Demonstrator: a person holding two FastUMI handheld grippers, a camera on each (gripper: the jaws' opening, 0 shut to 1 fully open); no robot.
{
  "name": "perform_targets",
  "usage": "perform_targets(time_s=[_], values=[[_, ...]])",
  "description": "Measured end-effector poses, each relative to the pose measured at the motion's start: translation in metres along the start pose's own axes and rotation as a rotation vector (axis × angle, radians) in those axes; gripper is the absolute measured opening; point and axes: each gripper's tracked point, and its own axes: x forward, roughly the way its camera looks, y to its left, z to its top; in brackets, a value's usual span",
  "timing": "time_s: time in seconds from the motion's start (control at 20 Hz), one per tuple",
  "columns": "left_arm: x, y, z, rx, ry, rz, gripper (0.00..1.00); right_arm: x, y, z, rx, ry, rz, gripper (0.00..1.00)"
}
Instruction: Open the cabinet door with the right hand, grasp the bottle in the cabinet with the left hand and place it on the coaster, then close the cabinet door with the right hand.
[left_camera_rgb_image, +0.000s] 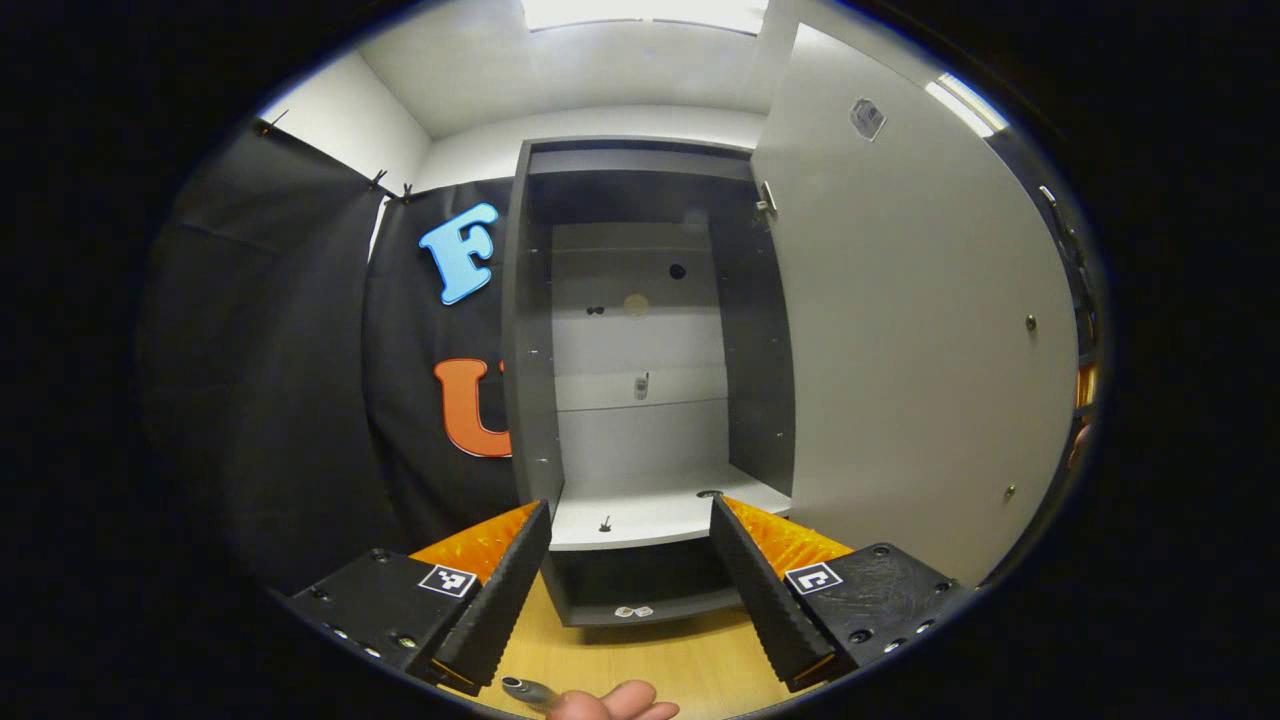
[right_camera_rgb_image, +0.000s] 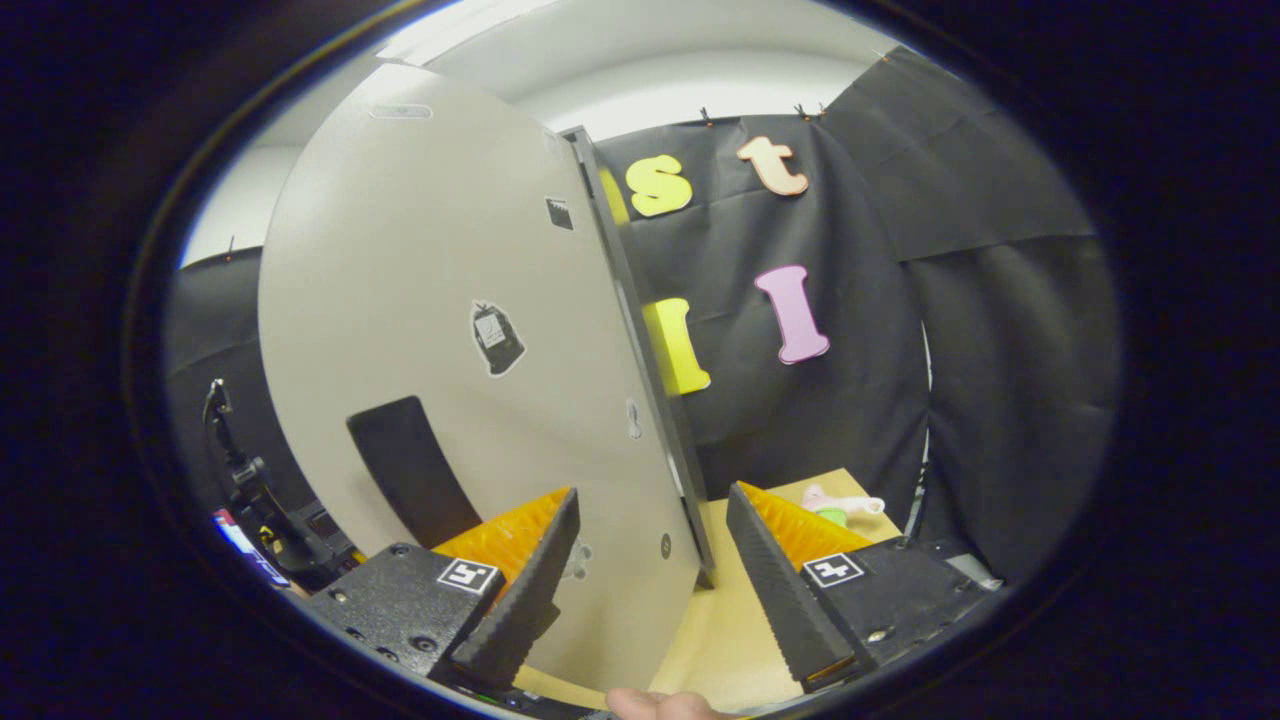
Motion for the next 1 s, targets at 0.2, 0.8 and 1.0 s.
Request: perform_targets(time_s=[0.2, 0.8, 1.0], values=[[-0.010, 0.017, -0.010, 0.002, 0.035, 0.033, 0.96, 0.014, 0.028, 0.005, 0.049, 0.011, 0.085, 0.96], [-0.046, 0.066, -0.017, -0.013, 0.046, 0.170, 0.96, 0.048, 0.095, 0.002, 0.117, 0.073, 0.273, 0.96], [-0.059, 0.082, -0.016, -0.010, 0.048, 0.221, 0.96, 0.066, 0.116, -0.001, 0.149, 0.094, 0.322, 0.96]])
